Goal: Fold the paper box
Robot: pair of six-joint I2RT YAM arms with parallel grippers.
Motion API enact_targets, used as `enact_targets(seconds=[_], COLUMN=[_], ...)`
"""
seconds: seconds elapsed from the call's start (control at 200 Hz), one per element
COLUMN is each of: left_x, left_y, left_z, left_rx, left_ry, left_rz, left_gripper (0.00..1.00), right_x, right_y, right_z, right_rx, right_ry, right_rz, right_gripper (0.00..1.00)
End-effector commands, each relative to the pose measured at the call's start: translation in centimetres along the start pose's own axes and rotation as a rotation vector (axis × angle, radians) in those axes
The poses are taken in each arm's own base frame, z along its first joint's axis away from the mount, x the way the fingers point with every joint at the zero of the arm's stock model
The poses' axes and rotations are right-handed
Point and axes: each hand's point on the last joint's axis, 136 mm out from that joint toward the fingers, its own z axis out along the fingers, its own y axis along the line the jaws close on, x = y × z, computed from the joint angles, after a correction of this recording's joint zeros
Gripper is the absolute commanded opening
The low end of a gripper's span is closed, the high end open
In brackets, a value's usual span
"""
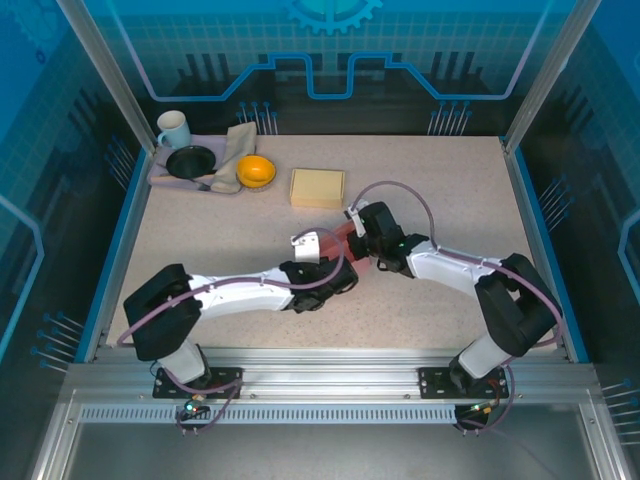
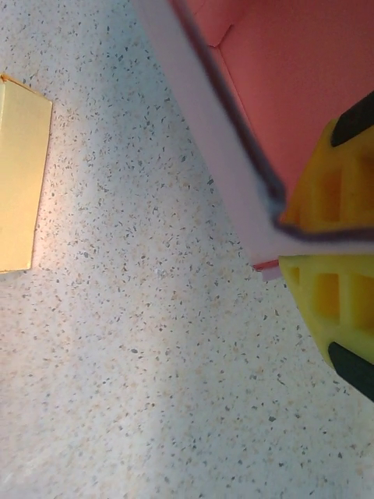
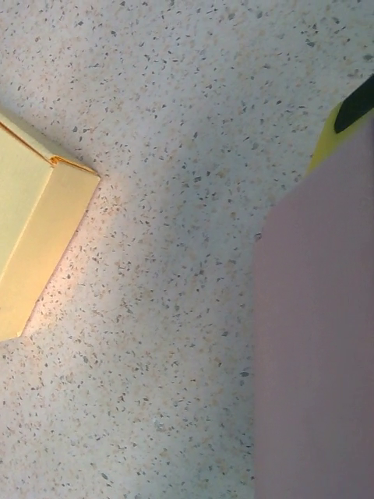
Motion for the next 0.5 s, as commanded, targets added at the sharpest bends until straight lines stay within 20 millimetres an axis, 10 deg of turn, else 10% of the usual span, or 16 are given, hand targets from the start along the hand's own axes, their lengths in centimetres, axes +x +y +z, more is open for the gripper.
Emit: enact_targets(seconds=[0.0,0.495], left_x=[-1.1,-1.3], left_y=[-0.1,-2.9], left_z=[-0.6,-0.8], left_rx=[-0.069,-0.02], left_ry=[-0.086,-0.118], left_rz=[0.036,0.183], left_gripper=[0.0,0.0], right_x=[1.3,3.5], right_y=[1.7,0.0], right_z=[-0.8,-6.0], right_rx=[-0.061,-0.115], right_ry=[0.001,0.003], right_rz=[0.011,0.149], right_gripper=[0.16,0.43])
